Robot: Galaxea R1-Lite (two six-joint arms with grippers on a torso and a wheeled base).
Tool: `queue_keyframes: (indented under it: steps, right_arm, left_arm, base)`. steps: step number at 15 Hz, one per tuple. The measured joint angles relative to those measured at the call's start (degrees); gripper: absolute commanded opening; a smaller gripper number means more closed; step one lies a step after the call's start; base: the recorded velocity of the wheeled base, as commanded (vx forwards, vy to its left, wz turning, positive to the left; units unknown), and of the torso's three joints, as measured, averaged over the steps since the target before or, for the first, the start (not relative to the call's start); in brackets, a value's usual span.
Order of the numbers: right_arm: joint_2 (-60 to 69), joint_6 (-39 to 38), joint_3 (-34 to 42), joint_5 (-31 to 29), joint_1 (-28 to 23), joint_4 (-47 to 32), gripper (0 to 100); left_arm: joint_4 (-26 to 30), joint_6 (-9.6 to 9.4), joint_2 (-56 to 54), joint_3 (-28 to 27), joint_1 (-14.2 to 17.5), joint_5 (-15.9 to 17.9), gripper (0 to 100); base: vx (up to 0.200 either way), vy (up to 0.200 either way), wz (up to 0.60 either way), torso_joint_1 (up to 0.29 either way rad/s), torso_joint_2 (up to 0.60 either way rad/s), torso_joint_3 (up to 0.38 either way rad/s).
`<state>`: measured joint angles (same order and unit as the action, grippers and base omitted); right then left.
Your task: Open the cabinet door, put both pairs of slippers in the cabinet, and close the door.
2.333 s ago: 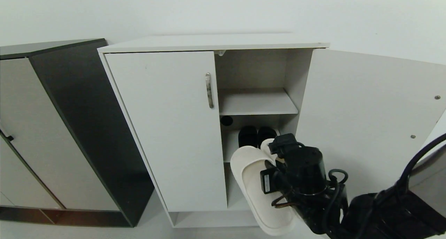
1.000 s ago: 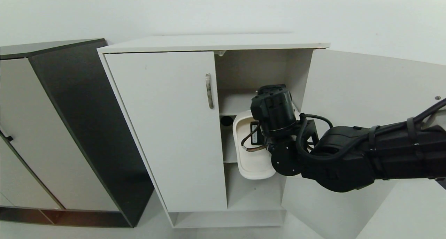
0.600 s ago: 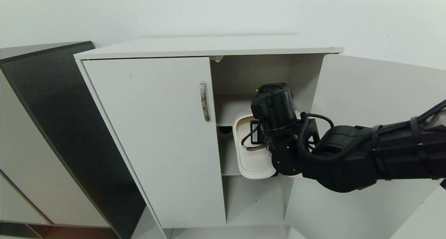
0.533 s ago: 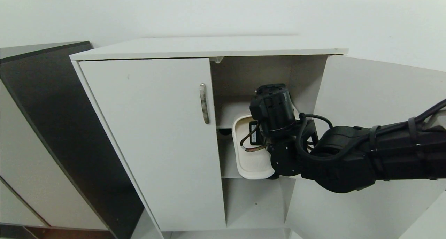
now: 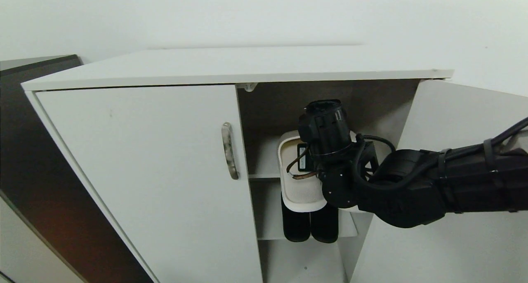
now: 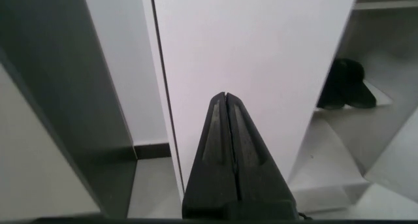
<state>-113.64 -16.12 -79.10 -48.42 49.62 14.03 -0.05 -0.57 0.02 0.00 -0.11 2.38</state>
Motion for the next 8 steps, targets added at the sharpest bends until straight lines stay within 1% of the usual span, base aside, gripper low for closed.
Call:
queue_keyframes:
  steps: [5,8]
  right_arm:
    - [-0.1,0.2,1.1,0.5,0.0,0.0,0]
    - [-1.0,0.3,-0.1,0.7,-0.5,0.0,0]
  left_arm:
    - [0.0,0.04,0.0,0.0,0.0,0.0,0]
    - [0.0,0.04,0.0,0.0,0.0,0.0,0]
  base:
    - [0.0,0.0,0.0,0.0,0.0,0.0]
    - [0.0,0.0,0.0,0.0,0.0,0.0]
